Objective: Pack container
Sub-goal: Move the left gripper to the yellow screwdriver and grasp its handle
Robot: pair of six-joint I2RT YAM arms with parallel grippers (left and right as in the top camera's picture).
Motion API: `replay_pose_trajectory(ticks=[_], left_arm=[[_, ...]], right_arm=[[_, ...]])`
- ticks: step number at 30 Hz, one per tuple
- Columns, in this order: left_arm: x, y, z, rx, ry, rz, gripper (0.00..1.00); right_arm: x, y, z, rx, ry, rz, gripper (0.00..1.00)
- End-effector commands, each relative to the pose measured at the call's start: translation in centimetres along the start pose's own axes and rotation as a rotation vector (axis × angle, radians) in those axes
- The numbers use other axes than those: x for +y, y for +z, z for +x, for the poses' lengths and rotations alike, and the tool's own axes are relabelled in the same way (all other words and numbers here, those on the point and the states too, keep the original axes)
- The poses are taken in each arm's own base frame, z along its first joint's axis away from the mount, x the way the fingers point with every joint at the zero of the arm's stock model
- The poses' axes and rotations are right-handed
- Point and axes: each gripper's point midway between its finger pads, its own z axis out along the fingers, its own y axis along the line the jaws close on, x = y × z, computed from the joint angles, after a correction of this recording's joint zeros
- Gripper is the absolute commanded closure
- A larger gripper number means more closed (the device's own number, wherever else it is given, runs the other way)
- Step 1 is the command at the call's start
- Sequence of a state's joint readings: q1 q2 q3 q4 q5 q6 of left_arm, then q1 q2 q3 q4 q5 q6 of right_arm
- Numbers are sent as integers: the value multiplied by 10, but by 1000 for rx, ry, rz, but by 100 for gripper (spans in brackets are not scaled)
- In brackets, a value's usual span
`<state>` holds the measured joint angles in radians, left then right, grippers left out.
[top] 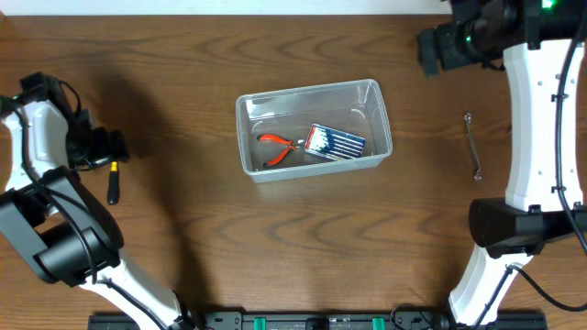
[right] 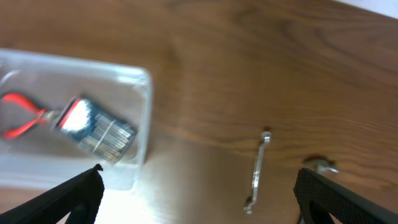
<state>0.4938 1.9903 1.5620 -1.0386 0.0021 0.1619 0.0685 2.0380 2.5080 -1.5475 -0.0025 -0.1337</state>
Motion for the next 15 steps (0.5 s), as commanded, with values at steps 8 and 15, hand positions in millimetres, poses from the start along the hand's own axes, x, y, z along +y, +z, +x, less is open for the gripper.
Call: replay_pose_trajectory(ticks=[8,15], left_arm=[[-11,8,7,24,253,19,2],[-12,28,11,19,307,18,2]], right_arm=[[-110,-4,19,-35,386,51,1],[-135,-7,33,-18,441,79,1]])
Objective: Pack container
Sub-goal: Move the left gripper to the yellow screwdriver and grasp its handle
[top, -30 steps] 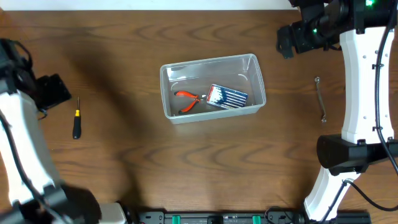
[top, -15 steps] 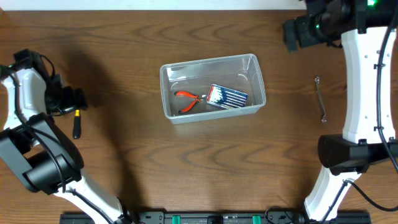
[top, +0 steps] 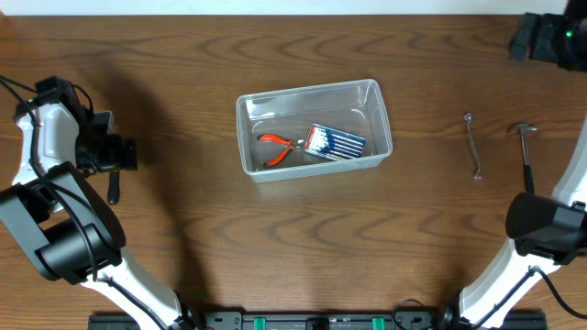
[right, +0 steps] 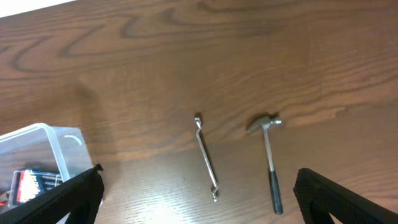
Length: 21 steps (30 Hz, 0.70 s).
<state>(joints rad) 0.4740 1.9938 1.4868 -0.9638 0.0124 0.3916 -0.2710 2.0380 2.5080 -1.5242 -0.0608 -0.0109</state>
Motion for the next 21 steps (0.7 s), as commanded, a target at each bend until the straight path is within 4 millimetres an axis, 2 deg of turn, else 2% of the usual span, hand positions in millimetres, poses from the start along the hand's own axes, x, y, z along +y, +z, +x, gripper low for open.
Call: replay_pose_trajectory(ticks=[1,8,16,21], left_arm=[[-3,12,8,17,61,9,2],[5,35,16,2,28,2,2],[24,39,15,-27,-21,-10,2],[25,51,19,0,-28,2,2]], right_arm=[[3,4,3,16,23,-27,1],[3,3,10,45,25,-24,1],[3,3,20,86,27,-24,1],[4,3,21,93,28,-25,1]])
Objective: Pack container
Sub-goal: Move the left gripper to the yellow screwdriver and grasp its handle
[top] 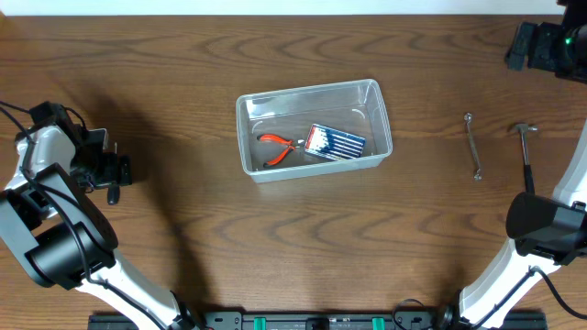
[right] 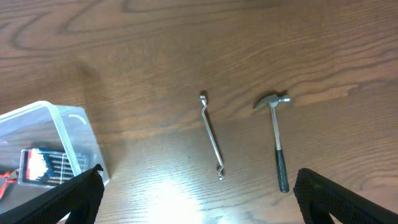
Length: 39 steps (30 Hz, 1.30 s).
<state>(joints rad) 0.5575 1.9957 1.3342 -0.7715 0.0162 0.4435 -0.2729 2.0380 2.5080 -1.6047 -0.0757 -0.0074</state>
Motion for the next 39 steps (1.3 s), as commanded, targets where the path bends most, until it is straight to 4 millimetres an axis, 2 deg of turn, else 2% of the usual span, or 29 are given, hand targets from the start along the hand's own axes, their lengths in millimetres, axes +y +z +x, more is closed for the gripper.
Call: replay_pose_trajectory(ticks=[1,10,14,20,31,39], left_arm=[[-2,15,5,37,8,14,2],[-5,33,12,84,3,33,0],[-6,34,12,85,-1,33,5],[-6,34,7,70,-51,26,24],[-18,34,-1,58,-15,21,55],[-20,34,-1,58,-10,22,65]], right_arm=[[1,4,2,13,20,-11,1],[1,4,2,13,20,-11,1],[1,4,2,13,20,-11,1],[2,4,2,14,18,-12,1],[3,4,2,16,17,-12,1],[3,4,5,25,18,-12,1]])
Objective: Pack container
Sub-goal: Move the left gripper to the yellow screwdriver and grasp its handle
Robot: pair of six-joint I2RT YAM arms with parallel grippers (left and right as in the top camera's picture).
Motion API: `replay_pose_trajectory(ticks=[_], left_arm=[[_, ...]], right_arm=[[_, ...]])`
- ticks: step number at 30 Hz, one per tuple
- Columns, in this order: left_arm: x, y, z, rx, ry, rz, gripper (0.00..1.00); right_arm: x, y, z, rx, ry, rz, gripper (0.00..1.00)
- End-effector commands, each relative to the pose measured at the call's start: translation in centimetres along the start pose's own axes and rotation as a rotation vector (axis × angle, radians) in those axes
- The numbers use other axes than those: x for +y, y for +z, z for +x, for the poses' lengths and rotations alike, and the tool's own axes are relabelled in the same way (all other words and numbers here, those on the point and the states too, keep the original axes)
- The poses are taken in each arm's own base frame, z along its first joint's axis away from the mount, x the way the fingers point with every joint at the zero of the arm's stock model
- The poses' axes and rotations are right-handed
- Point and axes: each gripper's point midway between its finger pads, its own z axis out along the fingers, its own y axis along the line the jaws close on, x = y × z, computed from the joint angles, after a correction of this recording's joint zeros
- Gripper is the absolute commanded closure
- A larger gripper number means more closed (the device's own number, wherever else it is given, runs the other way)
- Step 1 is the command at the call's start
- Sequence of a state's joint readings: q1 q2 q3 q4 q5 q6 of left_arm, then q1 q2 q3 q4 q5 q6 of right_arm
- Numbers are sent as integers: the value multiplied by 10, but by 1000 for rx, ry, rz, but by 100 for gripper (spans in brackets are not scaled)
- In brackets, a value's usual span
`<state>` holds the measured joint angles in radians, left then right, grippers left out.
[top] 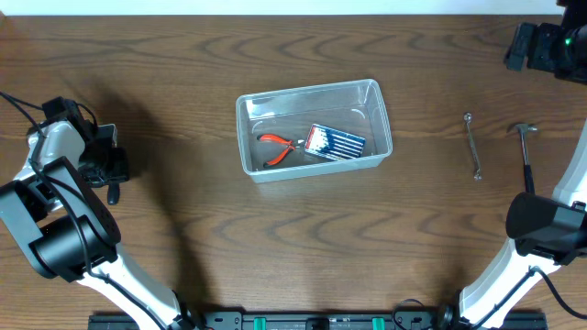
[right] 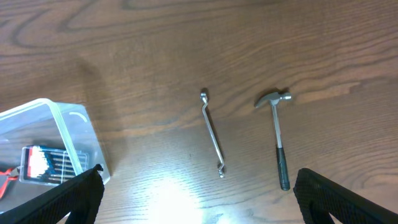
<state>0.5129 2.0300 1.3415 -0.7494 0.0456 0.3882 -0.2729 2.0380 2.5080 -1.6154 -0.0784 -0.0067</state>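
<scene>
A clear plastic container (top: 377, 91) stands mid-table and holds red-handled pliers (top: 274, 147) and a blue striped pack (top: 335, 142). A thin metal wrench (top: 473, 147) and a small hammer (top: 526, 154) lie to its right, both bare on the wood. My right gripper (top: 539, 46) hovers at the far right corner, open and empty; in its wrist view the wrench (right: 212, 134), hammer (right: 278, 140) and container corner (right: 56, 134) lie ahead of the gripper (right: 199, 173). My left gripper (top: 110, 167) sits low over a dark screwdriver (top: 114, 193), whose end alone shows; the jaws are hidden.
Dark wood table (top: 293, 257) all round. The left arm's cable (top: 18, 96) trails near the left edge. The right arm's white link (top: 573, 183) runs down the right edge, close beside the hammer.
My left arm has shifted a little, its gripper staying down over the screwdriver. The right gripper holds almost the same spot, still open. Nothing in the container or on the table has moved.
At first my right gripper hung behind the container's right end and the left was beside the screwdriver's top. Then the right was at the far right corner, uncovering the hammer, while the left stood over the screwdriver. The left then sat lower on it, as now.
</scene>
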Motion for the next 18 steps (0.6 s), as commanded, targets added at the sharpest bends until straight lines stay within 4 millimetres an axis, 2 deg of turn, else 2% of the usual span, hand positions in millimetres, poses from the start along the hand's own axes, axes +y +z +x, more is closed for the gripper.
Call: replay_pose_trajectory(ticks=[1,8,11,16,18], left_arm=[[0,24,10,65,0,-9,67],[0,24,10,65,-4,-10,71],[0,24,10,65,-4,-10,85],[0,24,10,65,-5,-10,89],[1,24,9,61,-29,-12,94]], right_arm=[[2,4,2,15,16,-9,1],[2,4,2,16,17,-9,1],[2,4,3,18,17,-9,1],[2,4,3,20,17,-9,1],[2,4,4,23,17,-9,1]])
